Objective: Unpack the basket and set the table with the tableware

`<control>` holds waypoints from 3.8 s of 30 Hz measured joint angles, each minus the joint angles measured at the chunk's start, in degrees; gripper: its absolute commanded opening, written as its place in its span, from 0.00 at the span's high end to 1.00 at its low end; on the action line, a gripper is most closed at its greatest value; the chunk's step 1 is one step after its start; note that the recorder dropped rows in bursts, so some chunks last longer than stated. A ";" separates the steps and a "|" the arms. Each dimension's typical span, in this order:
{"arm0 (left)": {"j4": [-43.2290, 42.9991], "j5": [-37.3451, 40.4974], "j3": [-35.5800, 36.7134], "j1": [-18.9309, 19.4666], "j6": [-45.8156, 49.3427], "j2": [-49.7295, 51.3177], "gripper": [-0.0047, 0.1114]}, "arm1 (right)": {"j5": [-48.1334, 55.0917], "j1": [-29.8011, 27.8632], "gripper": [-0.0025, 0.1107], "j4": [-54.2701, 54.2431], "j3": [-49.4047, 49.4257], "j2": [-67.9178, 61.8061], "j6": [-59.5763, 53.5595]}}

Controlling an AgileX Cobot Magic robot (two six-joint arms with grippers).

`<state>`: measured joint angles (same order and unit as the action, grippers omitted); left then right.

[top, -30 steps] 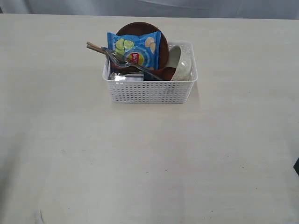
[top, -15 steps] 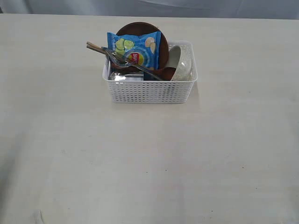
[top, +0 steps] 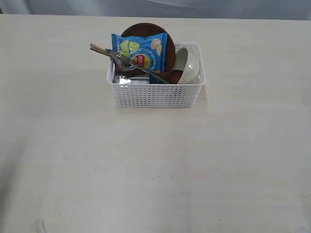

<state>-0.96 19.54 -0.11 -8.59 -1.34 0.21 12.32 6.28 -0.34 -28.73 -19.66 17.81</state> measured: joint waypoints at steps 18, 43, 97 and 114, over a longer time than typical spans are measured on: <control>0.00 0.00 0.00 0.00 0.00 0.00 0.96 | 45.71 3.57 0.52 -7.20 -37.76 -46.29 -12.98; 0.00 0.00 0.00 0.00 0.00 0.00 0.96 | 49.15 31.90 0.52 16.73 -60.28 -87.86 7.36; 0.00 0.00 0.00 0.00 0.00 0.00 0.96 | 39.18 41.48 0.54 19.68 -68.75 -102.95 -20.29; 0.00 0.14 0.00 0.00 0.00 0.00 0.96 | 39.75 41.48 0.98 23.33 -68.78 -104.12 -19.31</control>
<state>-0.96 19.68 -0.11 -8.59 -1.34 0.21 52.07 47.76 22.99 -97.51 -123.78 -1.51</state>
